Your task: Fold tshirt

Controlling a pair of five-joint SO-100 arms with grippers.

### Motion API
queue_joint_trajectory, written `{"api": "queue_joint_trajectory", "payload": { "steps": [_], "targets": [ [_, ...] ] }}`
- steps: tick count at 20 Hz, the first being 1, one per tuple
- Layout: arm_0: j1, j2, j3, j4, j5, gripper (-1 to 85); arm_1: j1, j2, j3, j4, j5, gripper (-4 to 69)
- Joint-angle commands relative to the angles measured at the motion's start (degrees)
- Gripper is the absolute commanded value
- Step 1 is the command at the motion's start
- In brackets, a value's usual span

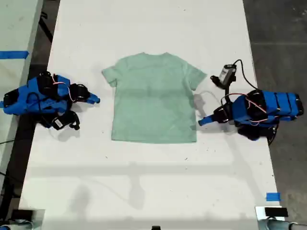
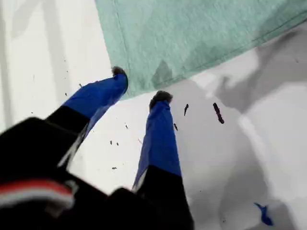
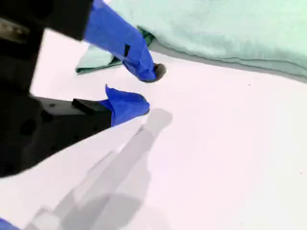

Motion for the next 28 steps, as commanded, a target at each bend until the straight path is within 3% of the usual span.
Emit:
{"api": "queue_joint_trajectory", "payload": {
  "steps": [1,12,13,19,23,28],
  "targets": [
    [12.4,0.1,-0.4,-0.5,-19.7,0.5,1.1,0.4,-1.3,-3.5,74.9,0.4],
    [11.2,0.1,-0.4,-0.1,-21.7,3.1,1.1,0.4,-1.4,-3.4,74.0,0.4],
    [11.2,0.1,-0.4,0.1,-23.0,1.2,0.5,0.4,-1.8,-3.2,68.6,0.4],
    [9.0,-1.2,-4.4,-1.2,-22.8,0.1,-1.1,-0.2,-5.5,-3.0,60.7,0.3],
    [7.6,-14.9,-13.4,-5.0,-21.0,0.1,1.6,-18.3,-18.5,-2.5,53.2,0.3],
    [0.1,-39.8,-39.1,-2.3,-7.9,0.1,13.8,-45.2,-45.1,4.7,33.9,0.3]
  ]
}}
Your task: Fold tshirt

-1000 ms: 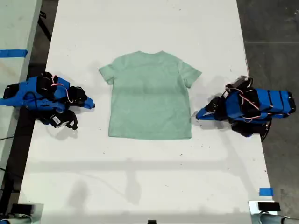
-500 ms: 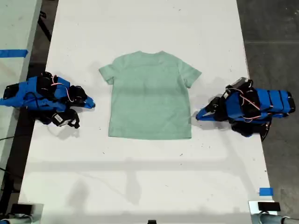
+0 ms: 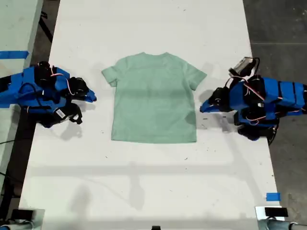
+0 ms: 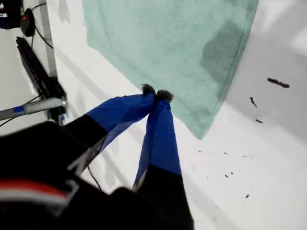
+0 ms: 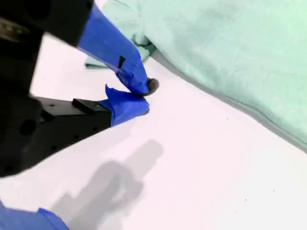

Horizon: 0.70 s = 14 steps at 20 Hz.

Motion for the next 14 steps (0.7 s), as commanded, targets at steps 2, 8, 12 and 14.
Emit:
{"api": "queue_joint_trajectory", "payload": {
  "steps": [2,8,12,14],
  "targets": [
    [-8.3,-14.4,-22.0,3.8,11.3,0.1,11.1,-16.9,-22.1,7.9,-15.3,0.3],
    [-22.5,-33.5,-48.3,14.9,25.3,0.0,29.9,-35.0,-44.6,18.0,-34.6,0.3],
    [-28.7,-47.5,-65.1,21.3,31.5,0.0,38.0,-41.5,-52.6,19.3,-41.6,0.3],
    [-30.6,-50.9,-67.9,21.5,32.4,0.0,40.9,-43.6,-54.6,19.4,-44.2,0.3]
  ]
}}
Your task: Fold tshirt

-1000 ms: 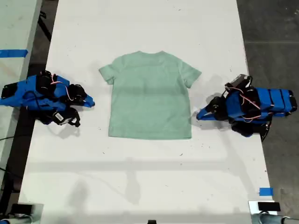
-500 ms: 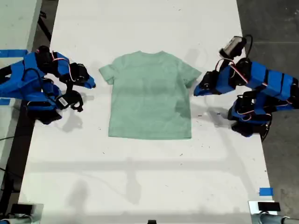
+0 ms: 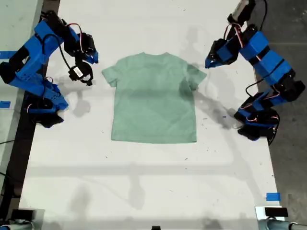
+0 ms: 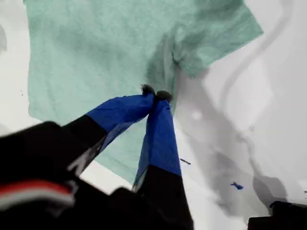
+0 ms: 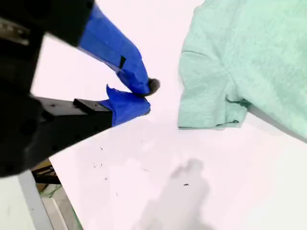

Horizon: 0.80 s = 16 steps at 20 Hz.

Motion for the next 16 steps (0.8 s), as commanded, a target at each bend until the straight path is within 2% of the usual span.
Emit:
{"api": "queue_joint_trajectory", "payload": {
  "steps": [1,3,5,7,10,16],
  "targets": [
    [-3.3,-3.2,-5.8,0.9,1.9,0.0,4.0,-1.5,-5.8,0.5,-4.6,0.3],
    [-3.8,-4.5,-5.8,0.7,2.4,0.0,5.4,-2.5,-6.5,0.6,-8.2,2.3],
    [-3.8,-4.8,-5.7,0.5,2.4,0.3,6.3,-3.3,-6.5,0.7,-10.6,19.5],
    [-3.7,-5.1,-5.7,0.4,2.4,0.3,7.6,-5.9,-6.1,0.3,-14.0,30.2],
    [-3.3,-5.5,-5.7,0.3,2.1,0.5,10.4,-9.6,-0.5,-4.8,-17.7,32.5],
    [-1.4,-7.6,-3.0,-1.9,2.0,1.1,14.8,-17.2,17.2,-25.6,-22.5,33.5]
  ]
}}
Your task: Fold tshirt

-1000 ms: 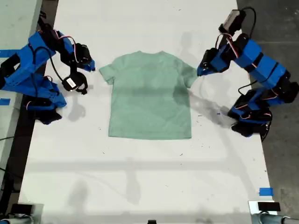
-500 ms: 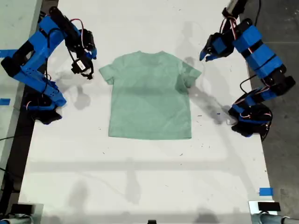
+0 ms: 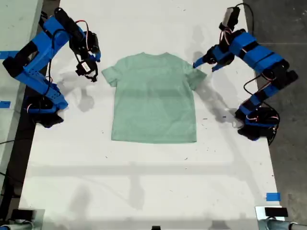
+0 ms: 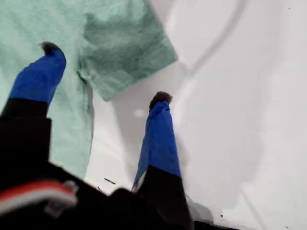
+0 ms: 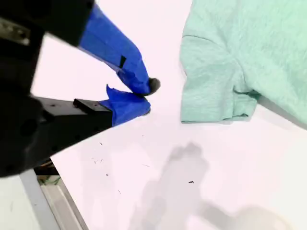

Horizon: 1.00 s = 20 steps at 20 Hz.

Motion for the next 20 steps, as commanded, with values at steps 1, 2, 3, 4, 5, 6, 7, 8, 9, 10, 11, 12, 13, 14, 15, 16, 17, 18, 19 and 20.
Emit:
{"api": "queue_joint_trajectory", "payload": {
  "steps": [1,2,3,4,5,6,7,8,9,10,11,12,13,14,15,16,17,18,19,20],
  "targets": [
    [1.3,-0.1,0.1,-1.8,0.1,1.2,1.4,-4.8,2.6,-9.4,-2.1,33.8],
    [1.3,-0.2,0.9,-2.4,0.1,1.2,1.4,-8.4,2.5,-11.1,-2.3,34.0],
    [1.3,-0.2,1.7,-2.8,0.1,1.3,1.4,-11.7,1.8,-12.7,-2.5,34.1],
    [1.3,-0.2,2.4,-3.2,0.1,1.3,1.4,-14.9,0.6,-13.7,-2.8,33.9],
    [1.4,-0.2,3.0,-3.3,0.1,1.4,1.3,-17.7,-1.0,-13.7,-3.0,33.4],
    [1.4,-0.2,3.4,-3.3,0.1,1.5,1.1,-19.9,-2.3,-14.0,-3.4,31.5],
    [1.5,0.1,4.0,-3.5,0.1,1.5,1.1,-21.7,-4.0,-13.0,-3.6,22.9],
    [1.6,0.2,4.3,-3.7,0.1,1.6,1.1,-22.5,-5.1,-12.4,-2.9,2.8],
    [1.6,0.2,4.5,-3.7,0.1,1.6,1.5,-22.6,-5.3,-12.3,-2.7,-1.0],
    [1.7,0.2,4.6,-3.9,0.1,1.6,1.5,-22.6,-5.7,-11.5,-2.8,-1.0],
    [1.8,0.2,4.7,-4.0,0.1,1.6,1.1,-22.0,-6.3,-10.2,-2.5,-1.0],
    [1.9,0.2,5.0,-4.0,0.1,1.6,0.7,-20.5,-6.9,-8.8,-2.5,-1.0],
    [2.0,0.2,5.2,-4.0,0.1,1.6,0.0,-18.5,-7.8,-6.5,-2.0,-1.0],
    [2.1,0.4,5.6,-4.1,0.1,1.7,-1.0,-16.0,-9.0,-4.0,-1.6,-1.0],
    [2.2,0.6,6.2,-4.5,0.0,1.7,-1.9,-13.5,-9.8,-2.5,-1.2,-1.0],
    [2.3,1.1,7.0,-4.9,-0.3,1.7,-2.5,-11.8,-10.7,-1.0,-1.1,-1.0],
    [2.4,1.4,7.6,-5.1,-0.3,1.7,-3.0,-10.7,-12.7,2.4,-1.0,-1.0],
    [2.5,1.7,8.1,-5.2,-0.3,1.7,-3.9,-9.3,-15.4,6.6,-0.2,-1.0],
    [2.6,2.1,8.7,-5.3,-0.4,1.7,-5.1,-7.2,-17.7,8.3,0.6,-1.0],
    [2.6,2.5,9.2,-5.4,-0.4,1.7,-6.5,-5.4,-19.7,8.1,1.3,-1.0]
  ]
}}
